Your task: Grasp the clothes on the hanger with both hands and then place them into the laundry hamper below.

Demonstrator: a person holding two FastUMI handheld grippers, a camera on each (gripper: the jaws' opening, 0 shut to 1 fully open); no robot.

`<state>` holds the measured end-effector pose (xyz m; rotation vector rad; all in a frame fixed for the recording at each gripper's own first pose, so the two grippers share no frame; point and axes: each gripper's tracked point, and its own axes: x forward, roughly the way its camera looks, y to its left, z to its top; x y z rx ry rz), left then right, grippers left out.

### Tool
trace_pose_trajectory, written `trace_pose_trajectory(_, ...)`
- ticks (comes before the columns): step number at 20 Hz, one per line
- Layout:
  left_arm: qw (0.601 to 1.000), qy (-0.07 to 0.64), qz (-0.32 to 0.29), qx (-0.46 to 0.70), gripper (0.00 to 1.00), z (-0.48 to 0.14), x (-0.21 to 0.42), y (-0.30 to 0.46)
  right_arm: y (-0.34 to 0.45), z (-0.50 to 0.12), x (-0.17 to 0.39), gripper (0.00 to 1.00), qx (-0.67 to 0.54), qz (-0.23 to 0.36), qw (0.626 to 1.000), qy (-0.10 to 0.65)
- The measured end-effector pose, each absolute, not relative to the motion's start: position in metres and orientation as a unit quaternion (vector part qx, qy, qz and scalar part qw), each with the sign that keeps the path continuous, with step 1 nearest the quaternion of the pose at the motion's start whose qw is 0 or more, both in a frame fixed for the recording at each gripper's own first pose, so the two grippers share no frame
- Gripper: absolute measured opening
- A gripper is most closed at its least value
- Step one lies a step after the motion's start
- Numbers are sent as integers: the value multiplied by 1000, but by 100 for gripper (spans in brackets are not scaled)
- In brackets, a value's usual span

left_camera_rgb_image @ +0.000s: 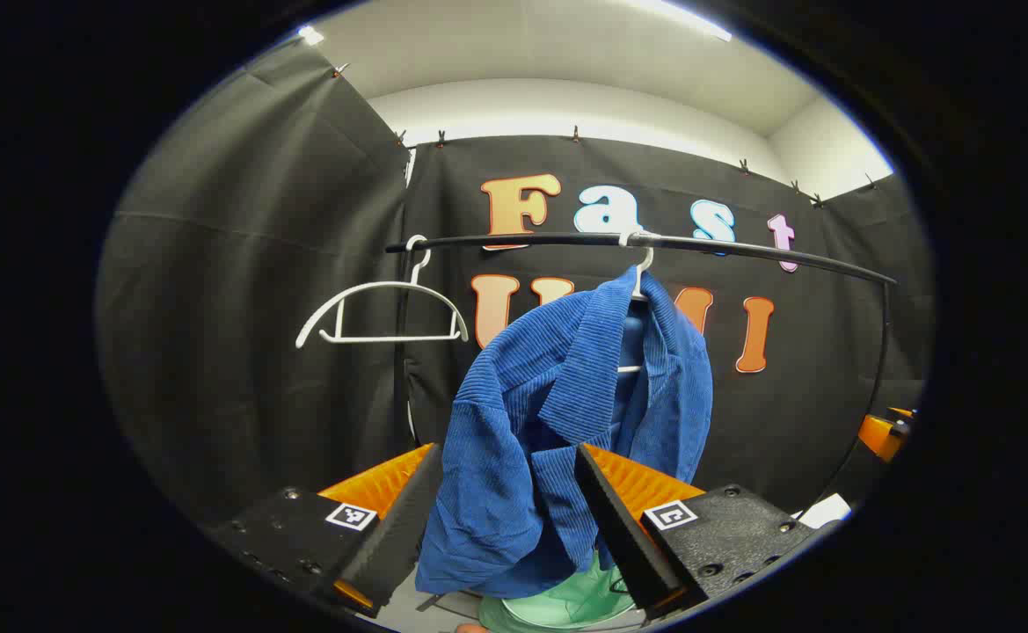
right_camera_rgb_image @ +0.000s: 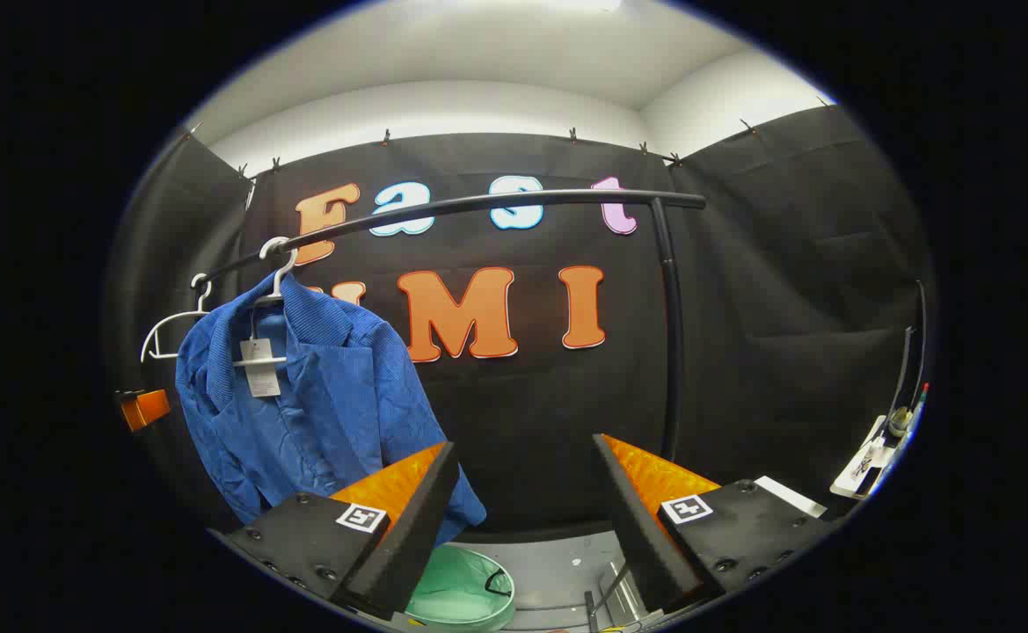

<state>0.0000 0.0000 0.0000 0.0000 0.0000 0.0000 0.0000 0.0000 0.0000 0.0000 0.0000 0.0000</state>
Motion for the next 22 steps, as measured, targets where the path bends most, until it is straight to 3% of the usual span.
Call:
trace_pose_trajectory(20,999,15,-34,4,93,-11,10,-4,25,-17,8,90,2,6,1000,20)
trace_pose_trajectory(21,999,18,-41,4,93,-12,12,-5,30,-18,9,98,-1,7,1000,21)
trace_pose_trajectory(22,999,21,-47,3,93,-14,16,-4,37,-18,11,90,-4,8,1000,20)
